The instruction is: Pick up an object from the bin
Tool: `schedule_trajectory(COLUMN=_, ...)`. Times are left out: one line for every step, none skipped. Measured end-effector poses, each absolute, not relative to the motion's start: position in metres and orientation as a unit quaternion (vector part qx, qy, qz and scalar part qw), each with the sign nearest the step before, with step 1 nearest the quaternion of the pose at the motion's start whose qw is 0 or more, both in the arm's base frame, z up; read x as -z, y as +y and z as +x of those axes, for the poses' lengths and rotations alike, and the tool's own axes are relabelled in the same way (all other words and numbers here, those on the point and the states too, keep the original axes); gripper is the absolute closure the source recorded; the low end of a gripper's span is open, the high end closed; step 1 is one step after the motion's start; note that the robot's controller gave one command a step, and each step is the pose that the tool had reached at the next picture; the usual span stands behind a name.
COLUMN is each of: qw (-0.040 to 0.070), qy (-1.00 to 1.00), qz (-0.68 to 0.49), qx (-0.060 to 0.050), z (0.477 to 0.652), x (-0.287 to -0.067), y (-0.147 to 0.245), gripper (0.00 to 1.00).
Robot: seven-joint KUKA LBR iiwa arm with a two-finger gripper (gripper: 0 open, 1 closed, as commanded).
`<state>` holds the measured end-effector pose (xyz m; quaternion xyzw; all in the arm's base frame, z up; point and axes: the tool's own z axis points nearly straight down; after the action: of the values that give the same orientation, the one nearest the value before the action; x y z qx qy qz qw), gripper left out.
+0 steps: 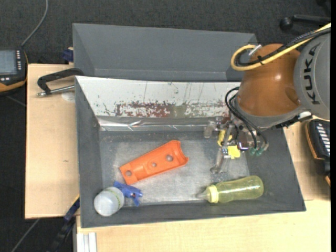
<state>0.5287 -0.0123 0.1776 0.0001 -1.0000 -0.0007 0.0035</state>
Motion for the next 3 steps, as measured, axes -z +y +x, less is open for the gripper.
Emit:
schedule_trajectory(qw=0.001, qy=-1.000, qz=0.000, qx=0.001, z=0.530, x=-0.181, y=-0.012, gripper=0.00)
schedule_trajectory(qw=0.000, qy=-0.998, qz=0.067, qx=0.001, z=0.525, x=-0.203, y=-0.022, gripper=0.00)
schedule_trajectory(qw=-0.001, qy=-0.998, qz=0.068, qx=0.000, z=0.533, x=-0.184, y=0.024, gripper=0.00)
